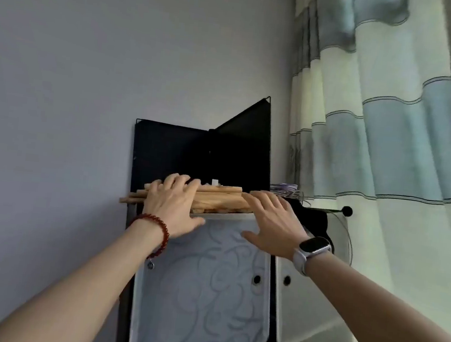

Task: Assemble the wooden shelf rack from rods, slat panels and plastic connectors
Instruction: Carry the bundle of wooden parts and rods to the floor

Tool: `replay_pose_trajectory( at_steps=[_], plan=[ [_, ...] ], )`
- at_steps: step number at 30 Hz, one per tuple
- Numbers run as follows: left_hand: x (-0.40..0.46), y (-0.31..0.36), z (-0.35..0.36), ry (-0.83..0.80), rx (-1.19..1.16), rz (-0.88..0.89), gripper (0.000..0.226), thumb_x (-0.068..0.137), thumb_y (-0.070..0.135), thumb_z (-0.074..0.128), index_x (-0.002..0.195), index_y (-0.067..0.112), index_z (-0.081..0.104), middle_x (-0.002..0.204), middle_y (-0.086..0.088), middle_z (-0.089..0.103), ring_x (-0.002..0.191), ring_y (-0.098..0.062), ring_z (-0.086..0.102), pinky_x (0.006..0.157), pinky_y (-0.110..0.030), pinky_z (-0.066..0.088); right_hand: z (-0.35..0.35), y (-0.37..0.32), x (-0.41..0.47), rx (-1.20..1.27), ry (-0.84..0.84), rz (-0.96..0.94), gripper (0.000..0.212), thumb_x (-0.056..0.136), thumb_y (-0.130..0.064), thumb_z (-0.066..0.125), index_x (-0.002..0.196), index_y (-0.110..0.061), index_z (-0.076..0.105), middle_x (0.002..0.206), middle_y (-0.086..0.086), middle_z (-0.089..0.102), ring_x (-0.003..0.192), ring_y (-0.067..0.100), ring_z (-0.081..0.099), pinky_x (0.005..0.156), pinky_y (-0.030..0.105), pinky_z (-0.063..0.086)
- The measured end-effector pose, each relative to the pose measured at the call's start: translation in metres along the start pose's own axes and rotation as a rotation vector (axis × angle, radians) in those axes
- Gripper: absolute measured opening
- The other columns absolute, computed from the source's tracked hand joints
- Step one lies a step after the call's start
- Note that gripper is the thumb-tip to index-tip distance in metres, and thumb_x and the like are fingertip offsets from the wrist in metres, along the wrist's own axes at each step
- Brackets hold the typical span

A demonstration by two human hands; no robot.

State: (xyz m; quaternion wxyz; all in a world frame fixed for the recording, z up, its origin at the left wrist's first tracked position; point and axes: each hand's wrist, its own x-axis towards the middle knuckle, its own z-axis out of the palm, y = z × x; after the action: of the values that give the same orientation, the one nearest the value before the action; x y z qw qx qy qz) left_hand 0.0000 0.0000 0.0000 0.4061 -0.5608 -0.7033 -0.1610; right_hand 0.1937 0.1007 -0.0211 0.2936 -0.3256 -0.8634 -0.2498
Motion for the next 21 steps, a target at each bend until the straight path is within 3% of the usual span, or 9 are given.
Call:
replay_pose_trajectory(
  at_steps=[3,5,7,9,12,16,18,21],
  plan=[
    [0.028,0.000,0.013,-0.169,-0.018,-0.012,0.082,0.078,0.060,0.057,0.144,0.028,0.021,0.145,0.002,0.033,0.134,-0.019,0.030,0.106,-0.040,0.031,0.013,0.015,0.039,-0.055,-0.048,-0.068,0.090,0.085,-0.054,0.055,0.150,-0.022,0.002,0.157,-0.001,0.009,0.144,0.022,0.007,0.116,0.049,0.011],
    [0.037,0.000,0.020,-0.194,-0.015,-0.011,0.075,0.079,0.056,0.058,0.142,0.033,0.025,0.137,0.005,0.045,0.122,-0.017,0.046,0.091,-0.036,0.045,0.021,0.019,0.061,-0.039,-0.074,-0.116,0.085,0.086,-0.050,0.055,0.150,-0.023,0.005,0.156,0.000,0.014,0.143,0.024,0.014,0.115,0.048,0.015],
    [0.038,0.002,0.029,-0.103,0.059,0.001,0.059,0.082,0.048,0.057,0.136,0.036,0.036,0.123,0.007,0.056,0.105,-0.017,0.057,0.074,-0.031,0.047,0.032,0.020,0.072,-0.004,-0.058,-0.146,0.074,0.088,-0.042,0.055,0.147,-0.023,0.015,0.149,0.004,0.031,0.134,0.027,0.032,0.109,0.045,0.029],
    [0.037,0.005,0.033,0.010,0.142,-0.023,0.043,0.087,0.039,0.053,0.129,0.033,0.045,0.113,0.006,0.061,0.096,-0.019,0.061,0.066,-0.030,0.043,0.038,0.021,0.076,0.034,0.025,-0.136,0.056,0.091,-0.035,0.053,0.140,-0.022,0.029,0.136,0.004,0.047,0.121,0.027,0.046,0.095,0.040,0.040],
    [0.032,0.007,0.040,0.106,0.190,-0.018,0.032,0.091,0.033,0.048,0.123,0.029,0.049,0.107,0.005,0.063,0.090,-0.018,0.062,0.061,-0.029,0.041,0.048,0.018,0.077,0.026,0.149,-0.127,0.037,0.092,-0.031,0.049,0.127,-0.020,0.043,0.123,0.002,0.056,0.112,0.025,0.051,0.083,0.036,0.043],
    [0.027,0.004,0.046,0.186,0.178,0.012,0.027,0.092,0.031,0.048,0.118,0.026,0.052,0.108,0.006,0.064,0.093,-0.016,0.062,0.059,-0.027,0.037,0.053,0.018,0.073,0.021,0.195,-0.126,0.034,0.093,-0.029,0.047,0.126,-0.020,0.047,0.120,0.000,0.059,0.111,0.023,0.054,0.079,0.033,0.043],
    [0.022,0.004,0.047,0.233,0.142,0.023,0.027,0.088,0.029,0.055,0.115,0.026,0.058,0.100,0.006,0.068,0.088,-0.016,0.064,0.057,-0.027,0.040,0.054,0.017,0.069,0.023,0.261,-0.157,0.035,0.088,-0.027,0.056,0.122,-0.018,0.054,0.112,0.001,0.064,0.104,0.024,0.060,0.074,0.034,0.046],
    [0.013,0.002,0.043,0.295,0.084,0.065,0.026,0.063,0.021,0.080,0.087,0.021,0.070,0.069,0.005,0.069,0.062,-0.016,0.065,0.045,-0.026,0.046,0.054,0.015,0.059,0.031,0.427,-0.220,0.037,0.061,-0.020,0.083,0.094,-0.014,0.067,0.079,0.001,0.070,0.070,0.023,0.068,0.045,0.030,0.048]
  ],
)
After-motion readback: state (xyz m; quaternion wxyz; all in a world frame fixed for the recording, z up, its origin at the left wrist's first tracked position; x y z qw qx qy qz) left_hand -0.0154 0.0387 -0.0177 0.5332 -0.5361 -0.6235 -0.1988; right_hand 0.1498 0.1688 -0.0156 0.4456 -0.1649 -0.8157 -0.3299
